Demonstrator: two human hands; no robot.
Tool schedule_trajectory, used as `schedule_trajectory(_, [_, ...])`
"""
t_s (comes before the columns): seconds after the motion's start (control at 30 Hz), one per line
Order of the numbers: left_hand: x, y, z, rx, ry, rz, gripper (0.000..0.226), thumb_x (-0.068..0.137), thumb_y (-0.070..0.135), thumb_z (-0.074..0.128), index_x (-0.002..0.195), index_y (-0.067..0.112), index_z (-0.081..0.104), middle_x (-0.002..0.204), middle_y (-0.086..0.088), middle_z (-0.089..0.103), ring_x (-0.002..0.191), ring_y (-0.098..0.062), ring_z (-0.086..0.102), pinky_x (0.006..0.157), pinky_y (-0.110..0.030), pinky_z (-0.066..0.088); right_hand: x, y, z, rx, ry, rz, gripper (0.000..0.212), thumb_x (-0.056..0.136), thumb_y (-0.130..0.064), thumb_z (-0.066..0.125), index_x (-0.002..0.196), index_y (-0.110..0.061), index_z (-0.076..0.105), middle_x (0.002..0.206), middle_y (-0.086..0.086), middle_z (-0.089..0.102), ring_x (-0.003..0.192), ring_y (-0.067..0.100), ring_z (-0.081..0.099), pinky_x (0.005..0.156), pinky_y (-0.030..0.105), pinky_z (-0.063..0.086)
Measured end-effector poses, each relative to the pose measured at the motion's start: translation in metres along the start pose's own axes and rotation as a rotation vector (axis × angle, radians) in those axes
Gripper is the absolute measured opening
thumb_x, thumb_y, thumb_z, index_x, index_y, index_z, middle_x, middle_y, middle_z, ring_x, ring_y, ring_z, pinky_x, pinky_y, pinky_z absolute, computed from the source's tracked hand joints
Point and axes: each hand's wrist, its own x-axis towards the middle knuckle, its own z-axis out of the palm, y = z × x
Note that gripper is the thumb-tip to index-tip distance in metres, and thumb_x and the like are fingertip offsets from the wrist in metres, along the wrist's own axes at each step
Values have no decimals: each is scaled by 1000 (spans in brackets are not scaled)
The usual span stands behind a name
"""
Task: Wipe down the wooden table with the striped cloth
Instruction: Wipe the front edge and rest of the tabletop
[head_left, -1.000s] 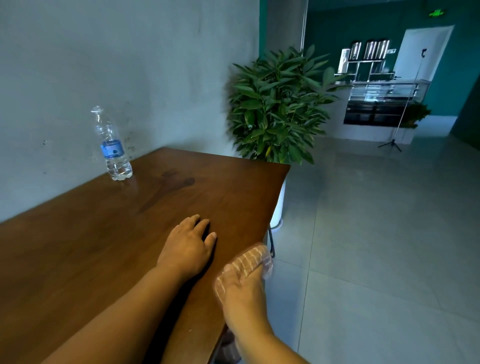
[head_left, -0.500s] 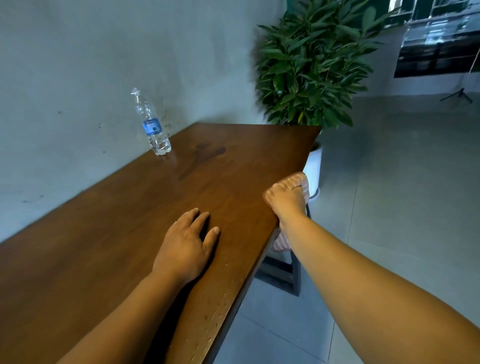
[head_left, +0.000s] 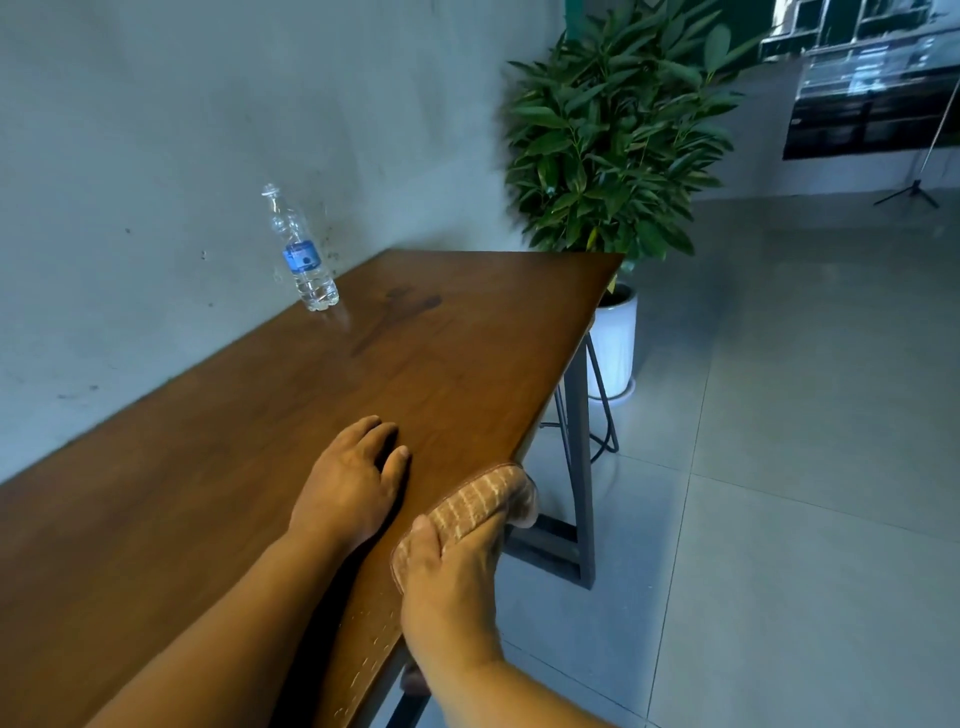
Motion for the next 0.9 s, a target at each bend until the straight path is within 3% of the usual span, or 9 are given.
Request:
schedule_trajectory(0.07, [-14, -5, -2, -3, -17, -7, 57, 96, 55, 33, 148, 30, 33, 156, 7, 27, 143, -14, 25, 115, -36, 27, 5, 2, -3, 24, -10, -41, 94, 98, -46, 50, 150, -30, -26, 160, 3, 16, 138, 25, 37, 111, 36, 38])
schedule_trajectory(0.17, [-45, -17, -9, -1, -50, -18, 61, 93, 60, 30, 148, 35, 29, 157, 9, 23, 144, -13, 23, 115, -37, 27, 31, -4, -11, -4, 66, -58, 103, 92, -46, 58, 149, -34, -26, 157, 7, 21, 134, 29, 40, 106, 45, 45])
schedule_trajectory(0.27, [-76, -31, -18, -7, -76, -33, 71, 85, 69, 23, 149, 38, 24, 159, 12, 18, 145, -12, 18, 116, -38, 26, 72, -24, -23, 37, 141, -32, 106, 88, -39, 64, 151, -33, -21, 158, 9, 21, 130, 34, 44, 103, 53, 46])
schedule_trajectory(0.4, [-92, -39, -20, 14, -52, -49, 71, 86, 69, 21, 150, 38, 23, 159, 12, 17, 145, -10, 16, 117, -38, 24, 119, -55, -49, 151, 208, 62, 98, 91, -29, 65, 156, -29, -8, 144, 10, 43, 113, 32, 57, 94, 46, 53])
schedule_trajectory(0.47, [-91, -37, -18, 17, -32, -49, 70, 87, 68, 21, 149, 36, 25, 158, 11, 19, 145, -10, 17, 117, -38, 24, 130, -63, -56, 177, 220, 93, 91, 91, -29, 65, 157, -26, 2, 132, 9, 51, 102, 29, 58, 82, 39, 52])
schedule_trajectory(0.6, [-88, -39, -16, 20, -18, -41, 67, 90, 67, 22, 149, 36, 26, 157, 10, 22, 144, -11, 20, 117, -37, 24, 128, -66, -56, 118, 271, 82, 83, 94, -33, 60, 157, -20, 8, 120, 9, 55, 89, 26, 54, 75, 37, 50])
schedule_trajectory(0.77, [-86, -41, -14, 21, -1, -24, 64, 93, 64, 25, 149, 33, 27, 157, 8, 24, 144, -14, 21, 117, -39, 24, 87, -49, -32, 23, 295, 78, 75, 100, -39, 46, 157, -19, 4, 141, 16, 49, 99, 31, 62, 88, 45, 55])
schedule_trajectory(0.83, [-86, -41, -13, 10, 4, -22, 63, 94, 64, 27, 149, 33, 28, 157, 7, 25, 144, -15, 22, 117, -40, 25, 56, -35, -16, 4, 269, 40, 77, 102, -39, 43, 157, -15, -6, 148, 16, 43, 108, 32, 59, 96, 45, 50])
schedule_trajectory(0.9, [-87, -40, -13, 1, 5, -24, 62, 95, 63, 28, 148, 33, 29, 157, 6, 25, 144, -15, 22, 117, -41, 25, 20, -21, 0, -26, 225, 49, 79, 103, -42, 40, 156, -12, -11, 156, 15, 33, 131, 37, 46, 109, 50, 35])
